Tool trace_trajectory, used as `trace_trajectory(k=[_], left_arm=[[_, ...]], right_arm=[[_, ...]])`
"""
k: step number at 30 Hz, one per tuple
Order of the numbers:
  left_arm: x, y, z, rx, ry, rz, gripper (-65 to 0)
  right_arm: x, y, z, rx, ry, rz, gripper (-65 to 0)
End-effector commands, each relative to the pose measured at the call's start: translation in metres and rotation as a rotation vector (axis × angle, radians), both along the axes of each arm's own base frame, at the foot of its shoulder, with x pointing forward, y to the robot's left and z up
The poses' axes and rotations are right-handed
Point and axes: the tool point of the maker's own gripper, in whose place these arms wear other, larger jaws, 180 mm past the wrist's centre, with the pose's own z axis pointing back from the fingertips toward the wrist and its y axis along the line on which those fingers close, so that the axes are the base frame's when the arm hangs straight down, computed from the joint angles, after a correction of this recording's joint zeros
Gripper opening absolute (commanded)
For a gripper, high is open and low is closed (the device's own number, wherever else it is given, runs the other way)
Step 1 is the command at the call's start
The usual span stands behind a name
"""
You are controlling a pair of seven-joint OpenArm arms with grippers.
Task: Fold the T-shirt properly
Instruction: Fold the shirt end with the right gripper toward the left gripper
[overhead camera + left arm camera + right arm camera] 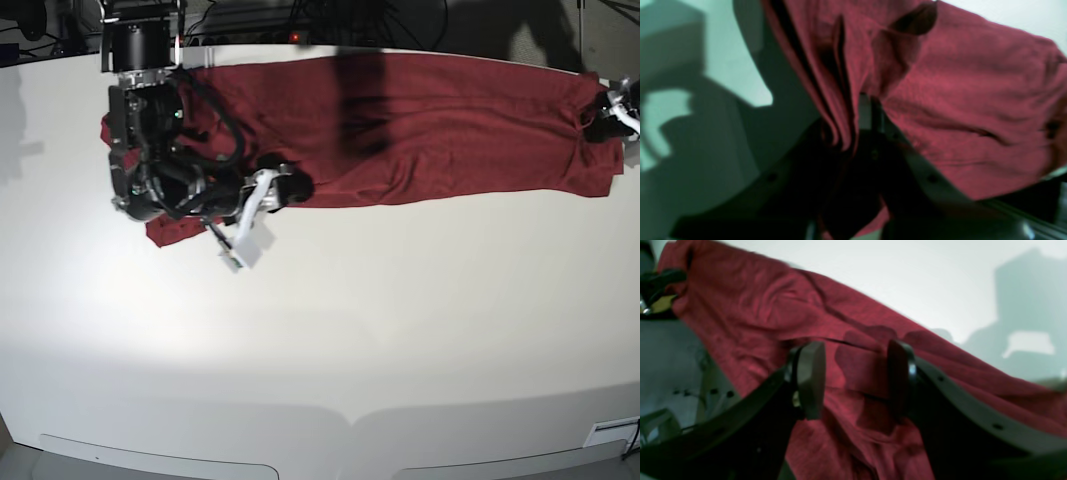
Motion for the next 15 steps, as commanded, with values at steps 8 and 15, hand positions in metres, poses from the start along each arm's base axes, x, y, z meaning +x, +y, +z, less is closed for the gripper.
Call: trace_trajectory(k=[8,15], left_arm=[[0.015,0.025,0.027,0.036,-0.049,0.001,-65.0],[0.027,-0.028,0.071,-0.269,-0.141,-0.049,-65.0]], right_arm=[[0.011,0.053,0.029,0.136,-0.068,0.019,-34.9],[0.024,0.049,0.027,0.066,-0.114,0.005,-34.9]])
